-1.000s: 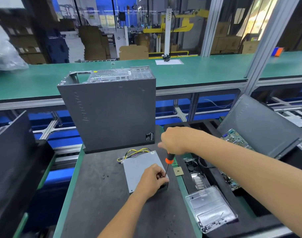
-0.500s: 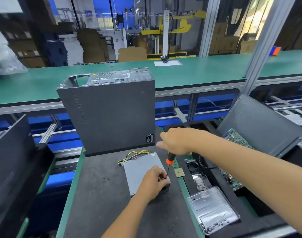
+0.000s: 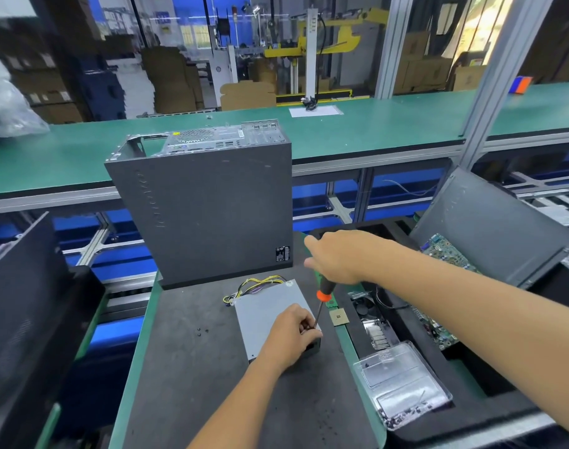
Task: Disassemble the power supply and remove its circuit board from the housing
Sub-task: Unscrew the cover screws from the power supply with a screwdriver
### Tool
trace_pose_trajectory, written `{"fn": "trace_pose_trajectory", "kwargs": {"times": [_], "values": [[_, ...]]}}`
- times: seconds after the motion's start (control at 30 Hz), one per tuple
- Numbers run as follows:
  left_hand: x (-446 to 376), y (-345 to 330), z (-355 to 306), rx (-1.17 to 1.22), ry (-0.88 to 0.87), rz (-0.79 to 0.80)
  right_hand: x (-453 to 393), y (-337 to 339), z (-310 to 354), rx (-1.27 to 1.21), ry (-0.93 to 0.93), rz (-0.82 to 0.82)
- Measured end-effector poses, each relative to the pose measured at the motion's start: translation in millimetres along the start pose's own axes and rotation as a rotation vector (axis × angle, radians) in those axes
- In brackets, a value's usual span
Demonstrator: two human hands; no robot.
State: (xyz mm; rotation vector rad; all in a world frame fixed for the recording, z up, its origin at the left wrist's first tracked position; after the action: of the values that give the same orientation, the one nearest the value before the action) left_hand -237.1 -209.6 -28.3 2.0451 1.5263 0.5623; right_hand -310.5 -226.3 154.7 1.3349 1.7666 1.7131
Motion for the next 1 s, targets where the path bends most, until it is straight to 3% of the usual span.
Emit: {"fn": "trace_pose_trajectory", "kwargs": {"times": [0.1,0.2,0.27,0.33,0.4,0.57,0.63,0.73,0.8,0.9,1.0], "values": [[-1,1,2,-0.032,0.015,0.004,2,0,6,-0.35,0.166,0.056],[-3,2,-1,-0.055,0.015,0.005,8,7,10,-0.461,0.267,0.031],[-3,0,-4,-0.051,0.009,0.004,7,4,9,-0.379,0.205,0.015],[-1,-2,-5,-0.046,0.008,0.009,5,4,9,-0.061,0.101,0.001],[1,-1,-3,-0.048,0.013,0.014,3,7,17,0.027,0.095,-0.002],[2,1,0,0.012,0.03,0.01,8,4,14,-0.358,0.232,0.189],[2,2,-1,0.036,0.02,0.005,8,1,10,-0.278,0.199,0.148],[3,5,-2,0.077,0.001,-0.008,5,0,7,0.102,0.104,0.065],[3,7,-2,0.086,0.002,-0.016,3,0,11,0.031,0.159,0.028],[3,7,-3,0.093,-0.007,-0.026,8,0,10,-0.361,0.231,0.114],[2,6,-2,0.102,-0.003,-0.03,5,-1,7,-0.192,0.144,0.043]]}}
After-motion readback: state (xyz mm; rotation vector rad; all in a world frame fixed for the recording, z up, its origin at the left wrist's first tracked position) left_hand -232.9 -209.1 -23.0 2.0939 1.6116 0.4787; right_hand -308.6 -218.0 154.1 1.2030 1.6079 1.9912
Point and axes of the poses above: each hand's wrist, its own x-axis away from the middle knuckle, its own y-axis out of the back of the hand, z = x × y, the point moved 8 cm from there along -x, towards the middle knuckle, and after that the axes turned 7 degrees about z, right-handed, at the moved point
